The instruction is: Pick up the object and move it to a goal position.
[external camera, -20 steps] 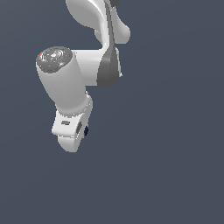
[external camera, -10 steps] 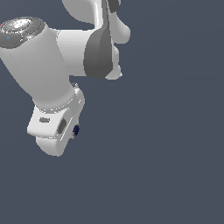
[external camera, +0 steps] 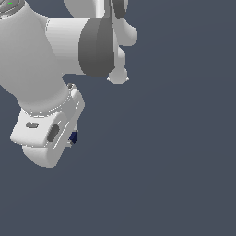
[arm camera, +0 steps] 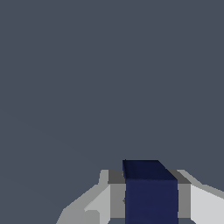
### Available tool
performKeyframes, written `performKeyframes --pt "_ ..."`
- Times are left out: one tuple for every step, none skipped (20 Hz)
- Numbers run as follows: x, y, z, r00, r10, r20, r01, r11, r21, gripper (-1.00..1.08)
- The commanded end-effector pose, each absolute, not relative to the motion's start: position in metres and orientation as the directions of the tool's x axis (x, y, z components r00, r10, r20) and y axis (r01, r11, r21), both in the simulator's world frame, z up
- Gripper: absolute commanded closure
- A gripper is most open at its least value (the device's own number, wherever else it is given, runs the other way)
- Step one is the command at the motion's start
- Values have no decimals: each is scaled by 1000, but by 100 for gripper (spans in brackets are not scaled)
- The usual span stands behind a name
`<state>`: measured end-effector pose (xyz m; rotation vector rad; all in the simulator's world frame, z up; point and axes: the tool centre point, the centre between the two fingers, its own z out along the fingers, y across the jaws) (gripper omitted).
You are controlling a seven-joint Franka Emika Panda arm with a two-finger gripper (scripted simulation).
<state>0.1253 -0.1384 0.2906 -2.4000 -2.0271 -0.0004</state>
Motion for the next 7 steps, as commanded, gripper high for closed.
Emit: performKeyframes --pt "127 -139 294 167 986 0 986 -167 0 108" --pt "128 -140 294 167 986 0 986 -167 0 108" --pt "128 -140 295 167 986 0 986 -167 0 108" --pt "128 -140 295 167 986 0 986 -167 0 108" --pt "129 -140 295 167 986 0 986 -167 0 108" --pt "129 -140 296 167 986 0 986 -167 0 108" --pt "129 -140 296 167 986 0 986 -167 0 108"
